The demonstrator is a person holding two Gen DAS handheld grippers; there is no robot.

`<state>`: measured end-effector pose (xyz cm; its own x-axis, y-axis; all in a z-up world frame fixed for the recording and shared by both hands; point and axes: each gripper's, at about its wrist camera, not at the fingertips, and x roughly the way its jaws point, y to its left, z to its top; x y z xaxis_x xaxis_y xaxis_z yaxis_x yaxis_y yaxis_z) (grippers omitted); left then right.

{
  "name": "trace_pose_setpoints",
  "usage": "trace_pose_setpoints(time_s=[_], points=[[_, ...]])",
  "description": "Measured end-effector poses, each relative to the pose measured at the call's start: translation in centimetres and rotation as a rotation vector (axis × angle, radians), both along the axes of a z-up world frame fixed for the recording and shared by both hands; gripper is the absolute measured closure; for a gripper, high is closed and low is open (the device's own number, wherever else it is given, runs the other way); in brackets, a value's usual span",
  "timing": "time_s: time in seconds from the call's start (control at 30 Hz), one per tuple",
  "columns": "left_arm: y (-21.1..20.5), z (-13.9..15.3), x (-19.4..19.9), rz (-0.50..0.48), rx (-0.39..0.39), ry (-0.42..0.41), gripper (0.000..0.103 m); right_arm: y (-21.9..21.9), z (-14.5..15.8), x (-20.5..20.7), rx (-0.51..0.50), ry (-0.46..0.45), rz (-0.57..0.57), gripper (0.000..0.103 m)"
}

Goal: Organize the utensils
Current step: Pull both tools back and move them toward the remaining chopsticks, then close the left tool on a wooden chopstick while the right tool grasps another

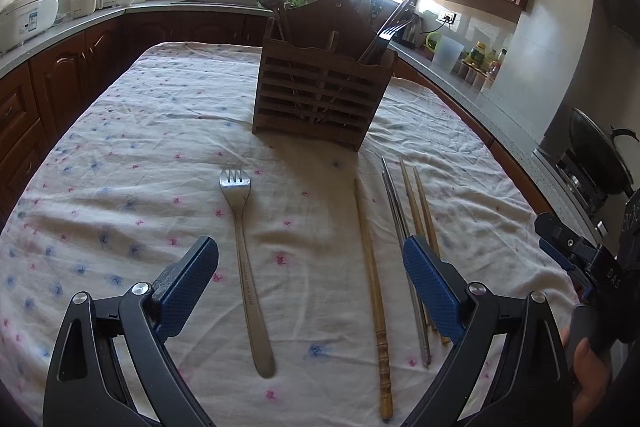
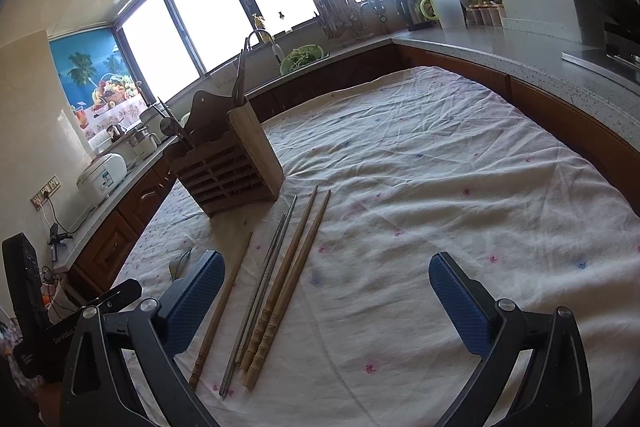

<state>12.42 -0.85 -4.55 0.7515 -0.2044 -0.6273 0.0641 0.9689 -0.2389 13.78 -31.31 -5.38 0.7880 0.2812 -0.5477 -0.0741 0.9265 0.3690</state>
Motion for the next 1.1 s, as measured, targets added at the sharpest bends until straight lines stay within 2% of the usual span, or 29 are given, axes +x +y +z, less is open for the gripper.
trace_pose_setpoints(time_s=[0.13, 0.23, 0.37, 0.4, 0.5, 0.57, 0.67, 0.77, 0.93, 1.1], points=[[-0.7, -0.2, 1.1, -0.028, 0.021, 0.023, 0.007, 0.1, 0.3, 0.9, -0.017, 0.012, 0.006, 0.002], [-1.4, -0.4, 2.3, -0.063, 0.028, 0.048, 0.007, 0.1, 0.5, 2.2, -0.023, 0.028, 0.011, 0.013], [-2.3, -0.4, 4.3, -0.104, 0.020, 0.065, 0.010, 0.5, 0.2, 4.6, -0.032, 0.079, 0.035, 0.043], [-2.6, -0.5, 4.9, -0.114, 0.027, 0.077, 0.015, 0.7, 0.1, 5.2, -0.032, 0.092, 0.045, 0.050], [-3.2, -0.7, 6.8, -0.146, 0.025, 0.108, 0.031, 1.4, -0.3, 7.2, -0.039, 0.134, 0.071, 0.059], [-3.6, -1.0, 7.9, -0.154, 0.031, 0.129, 0.038, 1.9, -0.5, 8.3, -0.046, 0.154, 0.084, 0.060], [-3.9, -1.3, 9.2, -0.171, 0.036, 0.152, 0.043, 2.5, -0.6, 9.6, -0.051, 0.170, 0.088, 0.060], [-4.3, -1.8, 10.1, -0.186, 0.045, 0.172, 0.053, 2.9, -1.1, 10.9, -0.064, 0.193, 0.095, 0.066], [-5.3, -2.5, 11.5, -0.220, 0.060, 0.209, 0.059, 3.6, -2.9, 13.2, -0.081, 0.257, 0.109, 0.072], [-6.1, -3.6, 12.7, -0.246, 0.086, 0.251, 0.077, 4.1, -4.2, 15.0, -0.101, 0.293, 0.113, 0.076]])
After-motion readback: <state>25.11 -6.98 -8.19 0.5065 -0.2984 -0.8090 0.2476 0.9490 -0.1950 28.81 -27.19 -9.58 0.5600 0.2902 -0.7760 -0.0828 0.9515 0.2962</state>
